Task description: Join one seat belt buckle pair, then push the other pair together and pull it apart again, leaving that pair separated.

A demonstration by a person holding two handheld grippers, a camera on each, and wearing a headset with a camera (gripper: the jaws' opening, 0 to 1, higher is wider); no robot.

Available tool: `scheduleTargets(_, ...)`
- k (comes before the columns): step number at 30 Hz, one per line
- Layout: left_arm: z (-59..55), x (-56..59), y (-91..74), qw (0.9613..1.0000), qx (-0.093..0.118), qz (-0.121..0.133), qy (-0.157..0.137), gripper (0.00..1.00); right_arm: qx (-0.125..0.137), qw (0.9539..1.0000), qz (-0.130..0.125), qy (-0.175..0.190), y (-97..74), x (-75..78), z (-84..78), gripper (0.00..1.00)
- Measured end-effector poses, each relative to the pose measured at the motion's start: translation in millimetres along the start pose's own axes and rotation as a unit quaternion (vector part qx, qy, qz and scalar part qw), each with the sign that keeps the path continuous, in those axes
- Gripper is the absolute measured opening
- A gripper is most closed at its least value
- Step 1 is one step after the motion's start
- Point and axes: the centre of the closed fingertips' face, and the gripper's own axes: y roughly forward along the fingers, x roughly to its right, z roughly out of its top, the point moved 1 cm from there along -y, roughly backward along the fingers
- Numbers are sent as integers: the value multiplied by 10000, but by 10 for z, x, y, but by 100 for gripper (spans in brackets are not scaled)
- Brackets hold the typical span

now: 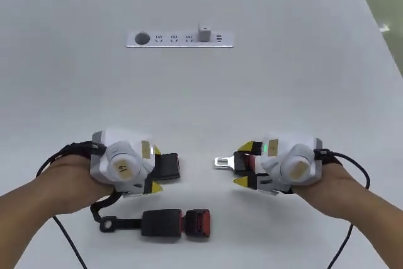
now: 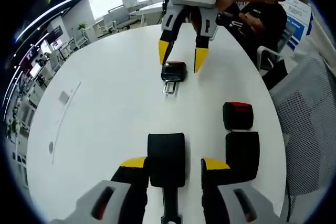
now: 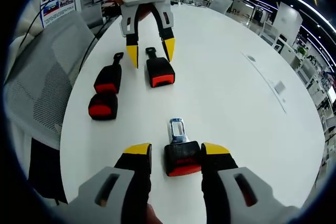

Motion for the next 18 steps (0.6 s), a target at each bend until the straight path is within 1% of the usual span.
scheduleTargets(2,-11,-26,25,10000,-22,-23,17,41,-45,10000,46,-62,13,15,-27,36)
scheduleTargets(5,-59,-88,100,9999,-56,-108,24,42,-123,9999,92,-79,23,67,-72,36)
scheduleTargets(9,-71,-120,137,9998,-105,-178,23,44,-204,9995,229,-69,61,87,-156,36)
scheduleTargets(10,-99,-133,159,9997,-123,-197,18,45,-223,9993,285,-67,74,78,-177,36)
scheduleTargets(12,-134,-126,190,9996,-144,-263,0,45,-286,9981,517,-146,109,9,-227,37)
scheduleTargets(13,-149,-117,205,9994,-161,-298,-8,45,-327,9976,576,-193,128,-13,-250,37)
scheduleTargets(16,-185,-85,234,9988,-293,-388,93,44,-324,9973,636,-154,201,2,-313,36)
scheduleTargets(17,-133,-91,230,9989,-151,-442,7,43,-253,9975,656,-80,186,23,-278,35)
scheduleTargets(18,-141,-107,221,9988,-208,-433,17,43,-196,9975,672,-94,190,28,-259,34)
